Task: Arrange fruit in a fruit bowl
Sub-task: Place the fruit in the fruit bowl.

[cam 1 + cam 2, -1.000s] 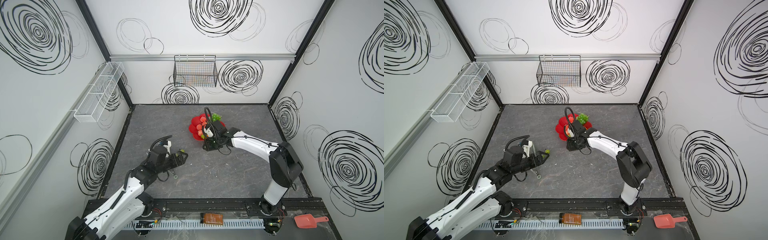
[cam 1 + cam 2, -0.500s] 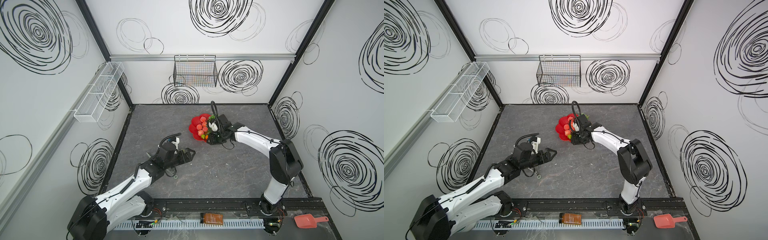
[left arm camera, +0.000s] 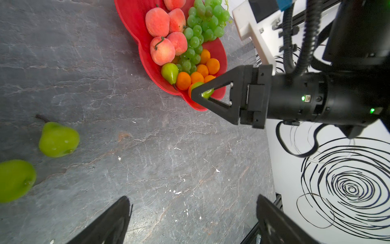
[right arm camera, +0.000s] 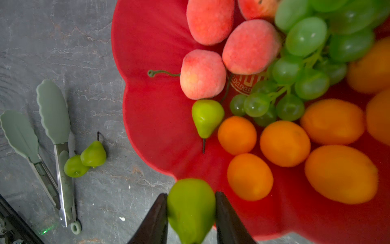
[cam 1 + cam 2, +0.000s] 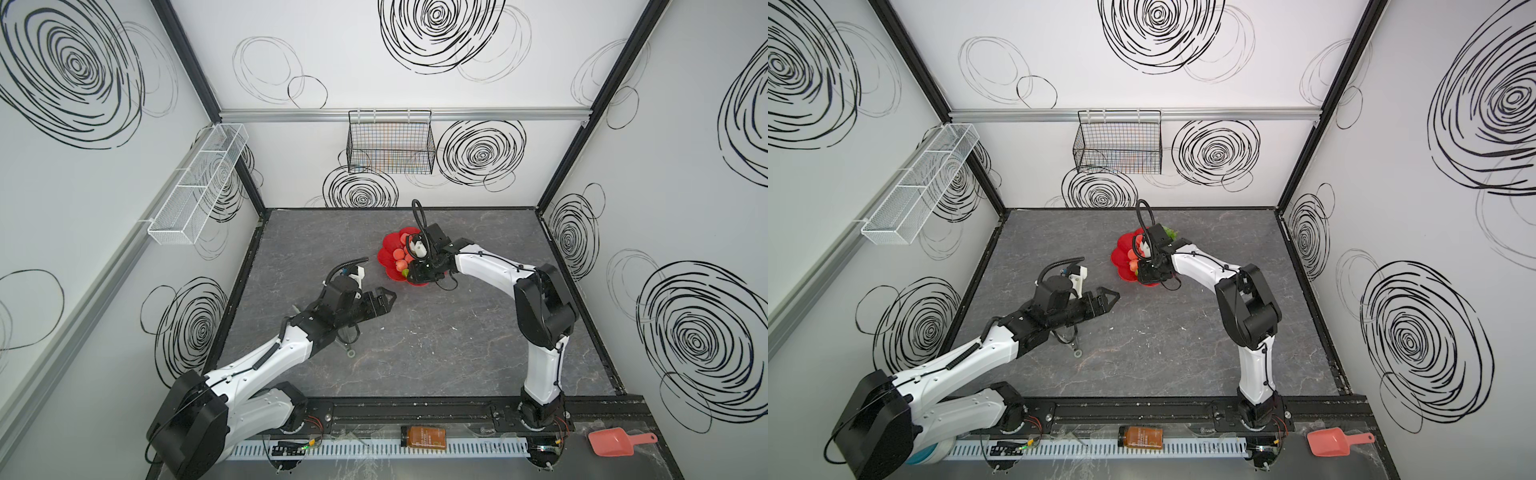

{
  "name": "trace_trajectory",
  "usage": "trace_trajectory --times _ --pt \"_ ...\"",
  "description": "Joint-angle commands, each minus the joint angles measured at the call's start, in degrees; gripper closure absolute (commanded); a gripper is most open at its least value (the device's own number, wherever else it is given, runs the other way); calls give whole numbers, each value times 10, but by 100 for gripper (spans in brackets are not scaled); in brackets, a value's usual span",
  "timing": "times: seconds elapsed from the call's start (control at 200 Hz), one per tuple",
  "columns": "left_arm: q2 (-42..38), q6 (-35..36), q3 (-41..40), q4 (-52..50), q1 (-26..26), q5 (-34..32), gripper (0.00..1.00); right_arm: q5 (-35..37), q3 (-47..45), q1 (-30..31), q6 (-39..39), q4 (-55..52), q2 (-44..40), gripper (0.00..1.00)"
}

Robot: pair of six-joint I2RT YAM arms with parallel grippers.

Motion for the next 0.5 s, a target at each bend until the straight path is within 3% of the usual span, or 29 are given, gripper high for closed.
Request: trace_trajectory --times 0.0,0.495 --pt "1 6 15 24 -2 -1 4 9 28 -6 -10 -20 15 62" --pt "-9 11 13 11 -1 -4 4 5 57 -12 -11 -23 53 55"
